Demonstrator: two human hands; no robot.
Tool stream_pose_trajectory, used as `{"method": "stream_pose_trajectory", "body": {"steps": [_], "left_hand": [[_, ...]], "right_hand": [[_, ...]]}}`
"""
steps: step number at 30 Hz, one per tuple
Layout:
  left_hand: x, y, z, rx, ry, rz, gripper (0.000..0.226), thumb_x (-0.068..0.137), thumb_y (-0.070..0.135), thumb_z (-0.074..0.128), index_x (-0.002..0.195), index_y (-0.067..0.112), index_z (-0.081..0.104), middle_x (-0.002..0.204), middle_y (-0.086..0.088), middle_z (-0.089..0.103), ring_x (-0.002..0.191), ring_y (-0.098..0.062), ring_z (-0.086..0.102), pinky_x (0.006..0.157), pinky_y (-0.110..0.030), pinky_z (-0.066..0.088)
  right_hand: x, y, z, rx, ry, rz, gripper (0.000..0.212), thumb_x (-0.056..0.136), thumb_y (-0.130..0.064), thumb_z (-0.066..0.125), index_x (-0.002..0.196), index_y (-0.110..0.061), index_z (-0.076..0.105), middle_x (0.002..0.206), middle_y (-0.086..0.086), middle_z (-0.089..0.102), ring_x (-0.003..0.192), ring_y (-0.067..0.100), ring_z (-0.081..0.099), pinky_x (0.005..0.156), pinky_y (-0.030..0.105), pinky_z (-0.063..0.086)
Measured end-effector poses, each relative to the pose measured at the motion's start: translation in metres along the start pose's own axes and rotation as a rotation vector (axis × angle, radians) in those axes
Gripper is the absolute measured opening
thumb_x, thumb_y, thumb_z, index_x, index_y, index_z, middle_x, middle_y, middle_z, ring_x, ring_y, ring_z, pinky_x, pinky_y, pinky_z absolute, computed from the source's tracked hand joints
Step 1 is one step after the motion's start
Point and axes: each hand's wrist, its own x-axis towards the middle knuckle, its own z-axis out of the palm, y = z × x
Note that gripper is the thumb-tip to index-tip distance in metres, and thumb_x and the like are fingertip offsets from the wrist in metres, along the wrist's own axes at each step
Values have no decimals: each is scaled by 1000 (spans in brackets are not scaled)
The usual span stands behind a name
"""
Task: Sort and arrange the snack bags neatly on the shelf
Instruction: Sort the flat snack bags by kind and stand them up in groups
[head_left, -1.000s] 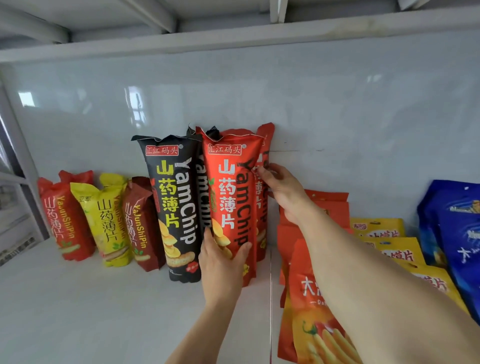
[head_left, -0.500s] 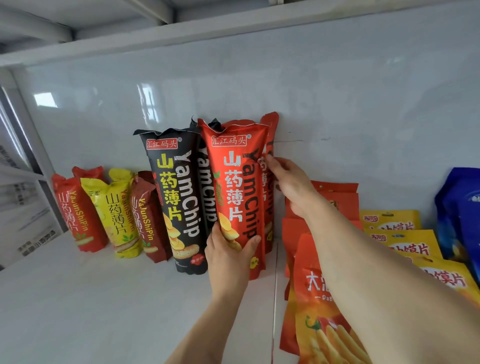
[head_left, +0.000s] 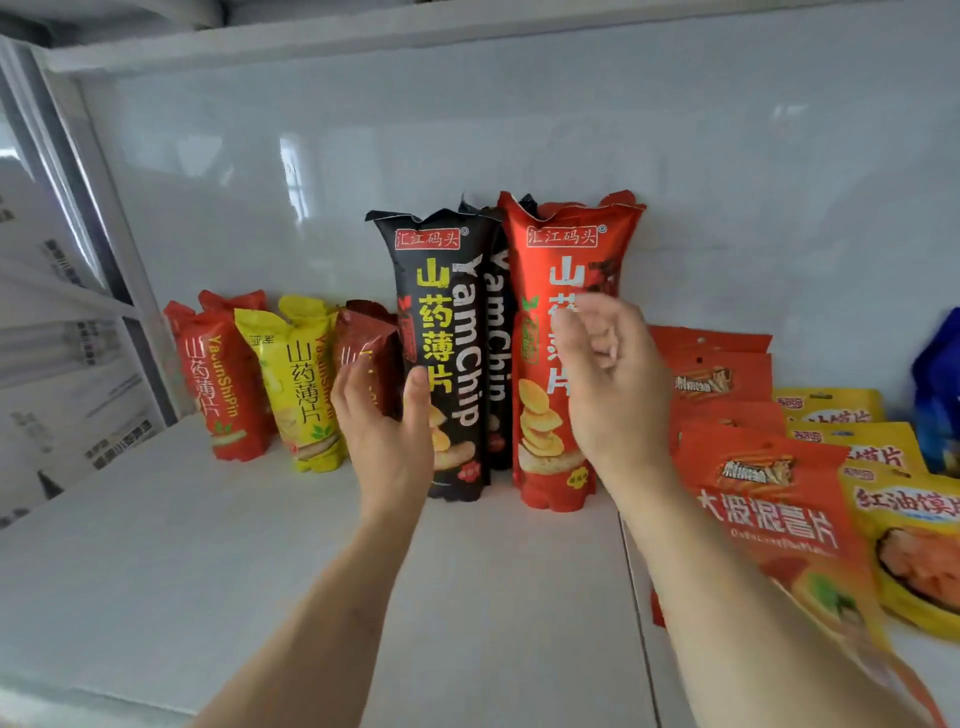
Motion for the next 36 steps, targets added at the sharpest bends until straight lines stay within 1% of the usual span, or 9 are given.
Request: {"method": "stream_pose_trajectory", "body": {"steps": [2, 4, 7, 9, 11, 15, 21, 32, 36], "left_hand": [[33, 6, -10, -82, -68, -16, 71, 86, 62, 55, 142, 20, 44, 140, 1, 50, 130, -13, 49, 111, -41, 42], [58, 18, -14, -133, -199, -49, 75, 88, 60, 60, 147, 18, 41, 138, 2, 56, 122, -7, 55, 106, -33, 46], [75, 31, -8, -76, -388, -31, 84, 88, 56, 65, 154, 18, 31, 148, 1, 51, 129, -8, 51, 102, -22, 38], [80, 33, -4, -47, -398, -15, 96, 81, 63, 68, 155, 17, 27, 152, 0, 46, 139, -14, 43, 107, -26, 36], [87, 33, -1, -25, -386, -24, 111, 73, 69, 71, 156, 16, 22, 156, -3, 40, 145, -20, 36, 115, -39, 36], [104, 37, 3, 61, -455, -57, 126, 63, 72, 76, 158, 19, 11, 153, -4, 45, 140, -27, 44, 114, -51, 37], [105, 45, 2, 161, -527, 18, 115, 75, 60, 77, 157, 13, 11, 126, 1, 68, 129, -25, 55, 115, -50, 35], [96, 47, 10, 175, -519, 42, 121, 69, 70, 75, 157, 13, 14, 146, -5, 53, 136, -28, 48, 112, -51, 39], [101, 46, -5, 168, -502, 55, 119, 71, 77, 67, 158, 15, 13, 155, -7, 40, 143, -28, 38, 112, -51, 39]], "right_hand": [[-27, 12, 26, -73, -79, 96, 31, 91, -46, 60, 115, -28, 56, 95, -22, 64, 90, -9, 60, 75, 5, 43], [-52, 26, 52, -168, -148, 187, 40, 90, -48, 61, 123, -26, 55, 103, -20, 61, 96, -6, 60, 81, 11, 45], [-78, 48, 83, -245, -183, 355, 51, 88, -49, 64, 131, -24, 51, 106, -24, 51, 106, 3, 54, 86, 21, 44], [-88, 61, 97, -292, -162, 449, 57, 86, -55, 64, 131, -25, 48, 104, -25, 50, 107, 5, 52, 87, 24, 44], [-93, 72, 108, -416, -128, 473, 73, 77, -69, 62, 132, -24, 45, 119, -14, 55, 114, 13, 54, 92, 36, 50], [-92, 77, 125, -606, -104, 525, 84, 65, -75, 64, 130, -26, 45, 123, -5, 57, 112, 21, 58, 86, 40, 52], [-98, 83, 136, -671, -84, 524, 86, 65, -70, 69, 133, -24, 43, 126, -5, 59, 114, 22, 57, 86, 38, 52], [-105, 85, 123, -708, -89, 502, 83, 77, -59, 66, 142, -20, 33, 135, 1, 52, 119, 24, 54, 92, 39, 52], [-116, 72, 123, -830, 46, 356, 89, 72, -66, 69, 138, -15, 39, 138, 3, 46, 125, 23, 46, 97, 38, 49]]}}
